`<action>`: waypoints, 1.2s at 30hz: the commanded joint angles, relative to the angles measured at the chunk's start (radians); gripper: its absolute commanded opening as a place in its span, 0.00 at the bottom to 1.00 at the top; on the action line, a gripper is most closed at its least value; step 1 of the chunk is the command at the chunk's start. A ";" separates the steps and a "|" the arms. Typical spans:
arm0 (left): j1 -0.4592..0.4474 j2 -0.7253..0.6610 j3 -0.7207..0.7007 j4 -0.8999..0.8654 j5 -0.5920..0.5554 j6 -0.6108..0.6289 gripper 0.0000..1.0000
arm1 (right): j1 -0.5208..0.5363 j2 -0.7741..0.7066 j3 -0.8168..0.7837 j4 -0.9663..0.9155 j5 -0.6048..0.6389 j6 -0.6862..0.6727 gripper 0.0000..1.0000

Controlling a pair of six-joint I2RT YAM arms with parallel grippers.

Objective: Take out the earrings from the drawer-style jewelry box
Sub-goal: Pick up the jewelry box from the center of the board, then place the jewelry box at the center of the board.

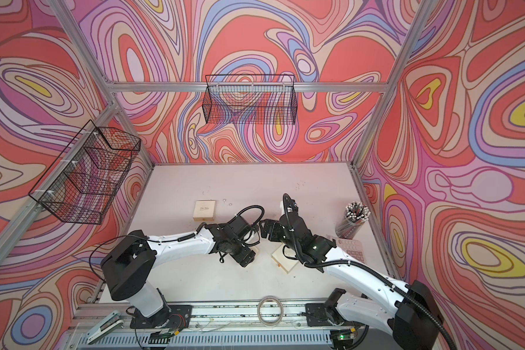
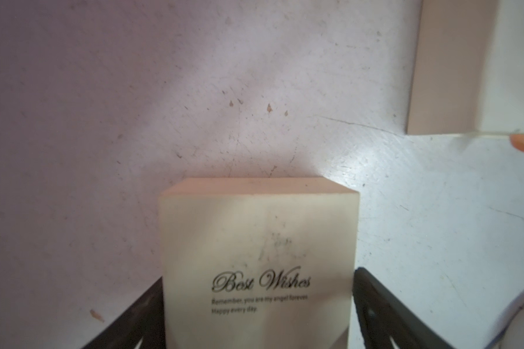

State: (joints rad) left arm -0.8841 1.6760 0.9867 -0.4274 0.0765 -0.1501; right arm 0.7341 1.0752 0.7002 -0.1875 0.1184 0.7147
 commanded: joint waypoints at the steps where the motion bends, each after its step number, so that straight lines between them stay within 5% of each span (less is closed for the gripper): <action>1: -0.007 0.013 0.029 -0.042 -0.040 -0.019 0.81 | -0.001 0.009 -0.015 0.017 -0.001 0.011 0.95; 19: -0.002 -0.034 0.059 -0.077 -0.167 -0.218 0.68 | -0.001 0.025 -0.028 0.046 -0.014 0.011 0.95; 36: 0.282 0.137 0.304 -0.150 -0.191 -0.304 0.64 | -0.001 0.001 -0.034 0.040 -0.028 -0.031 0.95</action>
State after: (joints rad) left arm -0.6228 1.7554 1.2537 -0.5137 -0.0963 -0.4328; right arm 0.7341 1.0920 0.6739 -0.1429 0.0883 0.6971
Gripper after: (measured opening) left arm 0.771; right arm 0.955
